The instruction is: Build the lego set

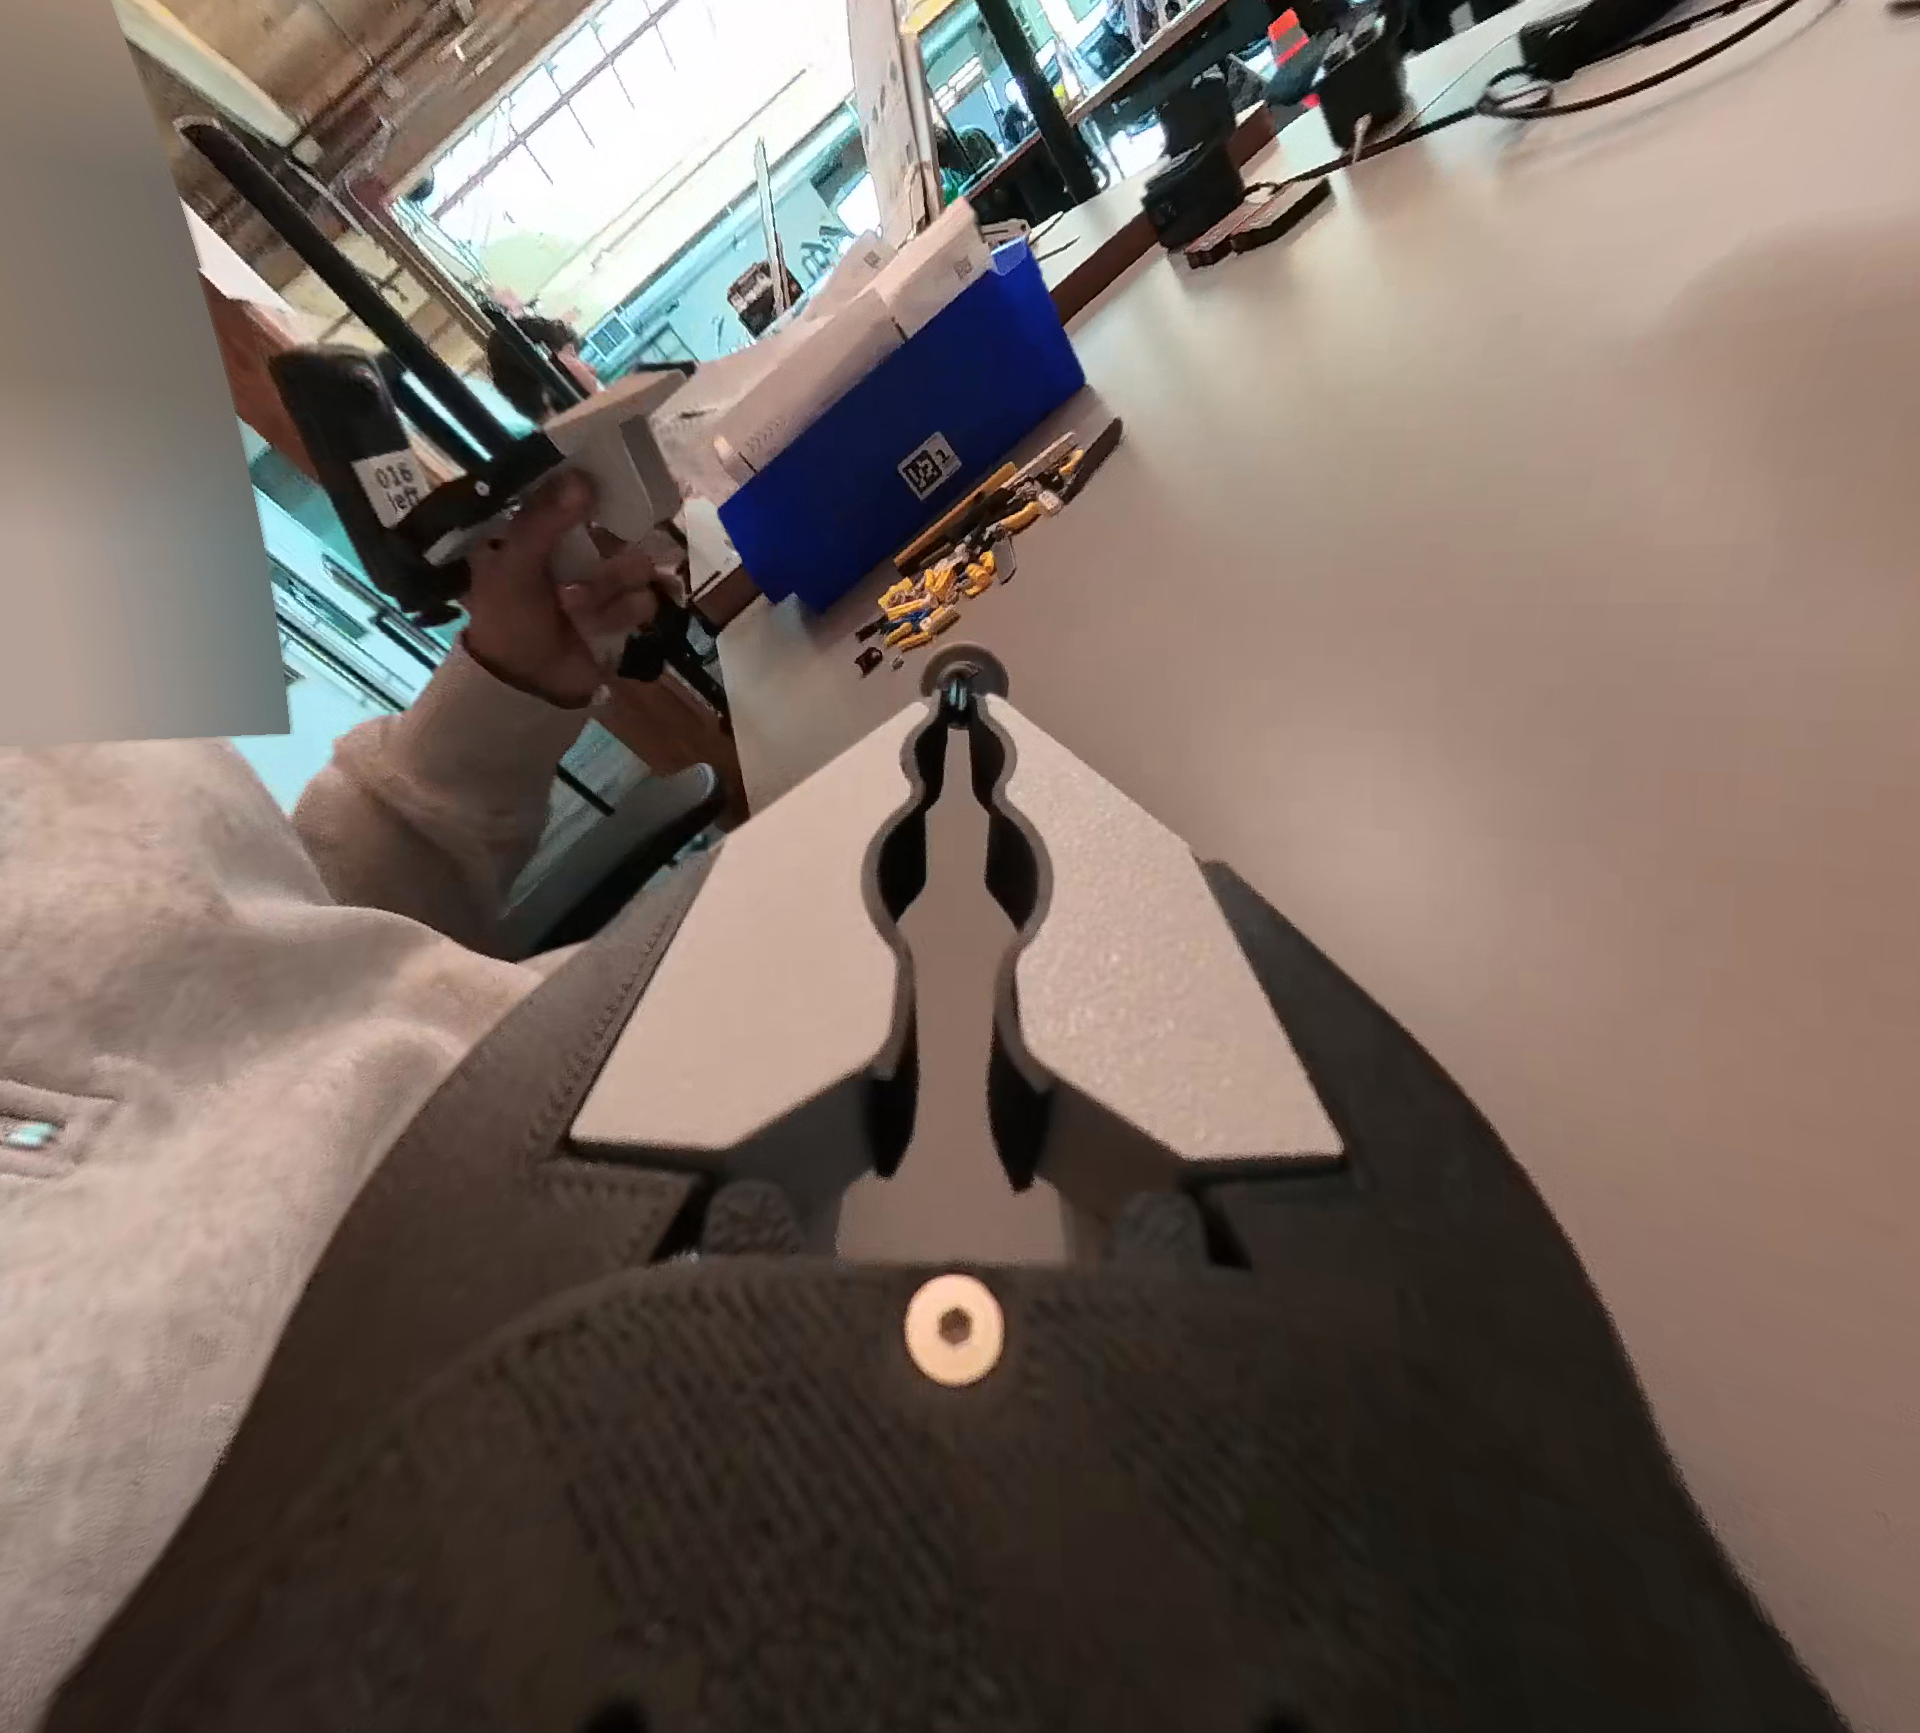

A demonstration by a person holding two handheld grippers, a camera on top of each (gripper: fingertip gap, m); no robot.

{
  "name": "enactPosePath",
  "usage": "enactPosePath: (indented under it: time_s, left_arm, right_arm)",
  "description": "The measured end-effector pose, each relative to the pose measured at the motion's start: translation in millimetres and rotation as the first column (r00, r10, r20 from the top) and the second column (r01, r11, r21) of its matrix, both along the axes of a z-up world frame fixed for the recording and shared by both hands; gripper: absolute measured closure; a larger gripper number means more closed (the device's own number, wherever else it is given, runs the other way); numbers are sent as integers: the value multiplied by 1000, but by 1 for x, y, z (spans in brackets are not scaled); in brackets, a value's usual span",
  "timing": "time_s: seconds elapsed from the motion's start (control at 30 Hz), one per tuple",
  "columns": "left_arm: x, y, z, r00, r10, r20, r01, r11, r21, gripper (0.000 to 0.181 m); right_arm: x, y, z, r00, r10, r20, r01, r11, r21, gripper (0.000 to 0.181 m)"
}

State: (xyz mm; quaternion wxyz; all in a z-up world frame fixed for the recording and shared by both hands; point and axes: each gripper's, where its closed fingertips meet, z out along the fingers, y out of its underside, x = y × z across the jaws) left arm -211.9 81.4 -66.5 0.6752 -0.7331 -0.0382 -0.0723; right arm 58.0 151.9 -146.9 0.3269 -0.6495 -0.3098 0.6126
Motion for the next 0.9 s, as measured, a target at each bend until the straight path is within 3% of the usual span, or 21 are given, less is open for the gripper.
enactPosePath:
  time_s: [0.1,0.17,0.23,0.3,0.37,0.47,0.57,0.63,0.73,0.9]
  left_arm:
    - [-16,-13,-41,996,83,9,-80,980,-184,166]
    - [-8,-8,-68,998,53,28,-42,956,-292,163]
    - [12,2,-72,998,1,58,14,967,-255,164]
    - [58,14,-64,972,-143,184,172,973,-154,163]
    - [123,24,-59,873,-353,336,399,914,-75,153]
    - [201,29,-61,668,-593,450,663,748,1,145]
    - [238,25,-50,445,-710,546,800,589,114,144]
    - [243,23,-41,341,-727,597,814,545,199,156]
    - [243,16,-42,326,-738,590,817,534,217,173]
    - [243,3,-45,345,-749,566,823,531,202,162]
  right_arm:
    - [-6,-6,-2,1000,1,29,-3,998,60,178]
    - [-9,-8,0,999,-5,39,0,993,114,179]
    - [-11,-12,2,999,-8,44,1,986,169,179]
    - [-12,-16,6,999,-2,33,-5,975,220,178]
    - [-13,-24,14,999,37,-15,-32,970,242,178]
    - [-9,-32,32,983,102,-150,-73,980,184,178]
    - [-1,-35,44,966,126,-227,-89,982,166,179]
    - [1,-39,43,966,148,-212,-107,975,192,179]
    - [2,-44,44,968,151,-201,-103,968,229,179]
    - [-6,-56,39,962,208,-177,-163,958,238,179]
